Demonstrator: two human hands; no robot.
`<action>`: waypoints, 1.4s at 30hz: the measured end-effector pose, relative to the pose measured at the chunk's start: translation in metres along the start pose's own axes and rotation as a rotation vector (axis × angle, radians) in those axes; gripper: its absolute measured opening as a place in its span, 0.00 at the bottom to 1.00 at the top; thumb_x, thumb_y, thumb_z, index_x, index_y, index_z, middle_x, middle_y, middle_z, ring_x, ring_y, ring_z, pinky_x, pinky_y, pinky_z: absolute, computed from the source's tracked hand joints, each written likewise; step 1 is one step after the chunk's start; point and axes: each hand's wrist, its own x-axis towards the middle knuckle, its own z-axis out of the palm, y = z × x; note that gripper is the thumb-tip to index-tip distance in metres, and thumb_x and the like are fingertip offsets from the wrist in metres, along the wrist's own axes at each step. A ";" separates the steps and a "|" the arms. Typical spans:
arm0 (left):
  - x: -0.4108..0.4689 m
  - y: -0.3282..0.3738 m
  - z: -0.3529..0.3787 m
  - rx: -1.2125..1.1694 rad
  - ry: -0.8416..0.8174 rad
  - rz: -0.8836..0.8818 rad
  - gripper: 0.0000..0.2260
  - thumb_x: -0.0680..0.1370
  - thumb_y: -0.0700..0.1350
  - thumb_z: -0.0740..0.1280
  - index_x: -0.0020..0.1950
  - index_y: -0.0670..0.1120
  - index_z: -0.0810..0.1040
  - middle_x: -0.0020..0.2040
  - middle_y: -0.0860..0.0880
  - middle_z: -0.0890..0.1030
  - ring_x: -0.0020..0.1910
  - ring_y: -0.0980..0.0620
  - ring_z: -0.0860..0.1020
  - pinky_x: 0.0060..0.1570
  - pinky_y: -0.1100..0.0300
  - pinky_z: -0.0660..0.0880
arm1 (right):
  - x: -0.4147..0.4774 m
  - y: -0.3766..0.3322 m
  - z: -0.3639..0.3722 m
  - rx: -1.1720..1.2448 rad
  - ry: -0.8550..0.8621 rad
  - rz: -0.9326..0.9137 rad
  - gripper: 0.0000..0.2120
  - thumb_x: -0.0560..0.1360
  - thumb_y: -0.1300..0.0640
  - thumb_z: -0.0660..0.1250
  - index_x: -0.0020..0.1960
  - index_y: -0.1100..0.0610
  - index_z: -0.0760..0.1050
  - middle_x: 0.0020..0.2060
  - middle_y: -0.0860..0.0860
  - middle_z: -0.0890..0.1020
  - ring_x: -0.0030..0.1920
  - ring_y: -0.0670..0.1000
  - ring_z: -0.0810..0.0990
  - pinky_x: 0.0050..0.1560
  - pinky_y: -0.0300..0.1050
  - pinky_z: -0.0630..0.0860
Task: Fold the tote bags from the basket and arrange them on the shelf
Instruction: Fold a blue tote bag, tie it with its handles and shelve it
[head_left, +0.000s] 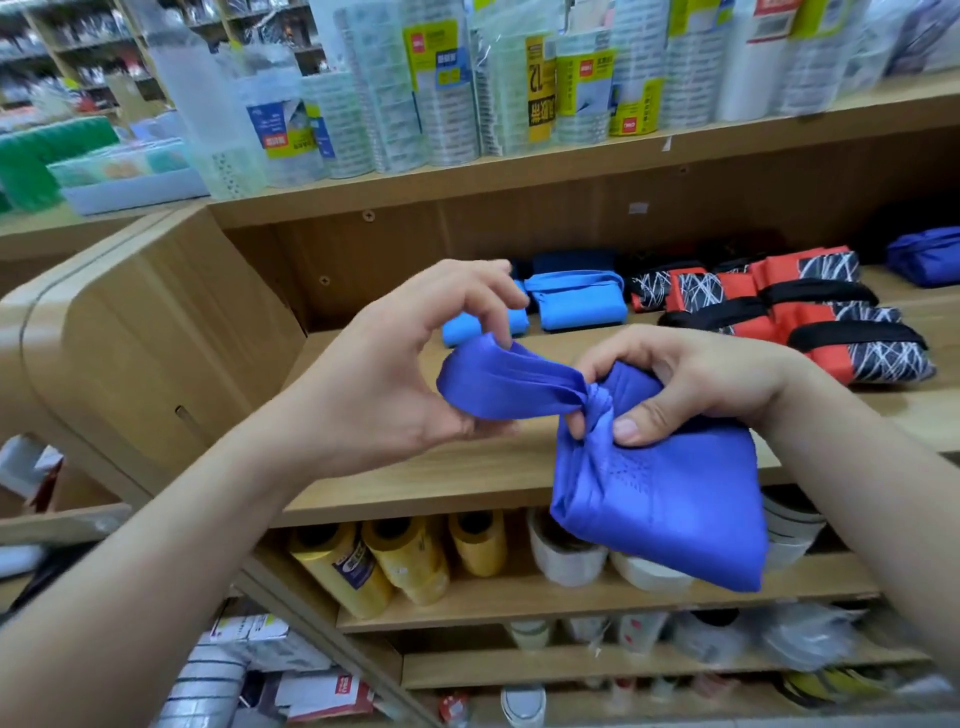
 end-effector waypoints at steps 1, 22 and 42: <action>0.002 0.001 -0.002 -0.110 -0.044 -0.038 0.19 0.66 0.49 0.78 0.51 0.48 0.73 0.56 0.49 0.80 0.62 0.53 0.77 0.61 0.58 0.73 | 0.000 0.002 0.000 0.022 -0.022 0.005 0.13 0.68 0.70 0.67 0.46 0.56 0.82 0.41 0.51 0.83 0.41 0.47 0.82 0.43 0.39 0.78; -0.001 -0.015 0.006 -1.348 -0.050 -0.155 0.30 0.73 0.44 0.74 0.70 0.34 0.69 0.63 0.44 0.78 0.33 0.59 0.74 0.44 0.60 0.79 | -0.012 -0.029 0.014 -0.703 0.334 -0.062 0.26 0.71 0.60 0.76 0.62 0.38 0.73 0.57 0.36 0.79 0.60 0.39 0.77 0.61 0.38 0.72; 0.010 -0.019 0.010 -1.308 -0.005 -0.394 0.18 0.73 0.46 0.71 0.60 0.39 0.80 0.52 0.51 0.82 0.23 0.63 0.66 0.24 0.73 0.70 | -0.014 -0.011 0.034 -1.164 0.584 -0.166 0.48 0.69 0.63 0.76 0.74 0.31 0.54 0.43 0.48 0.74 0.36 0.52 0.74 0.40 0.50 0.77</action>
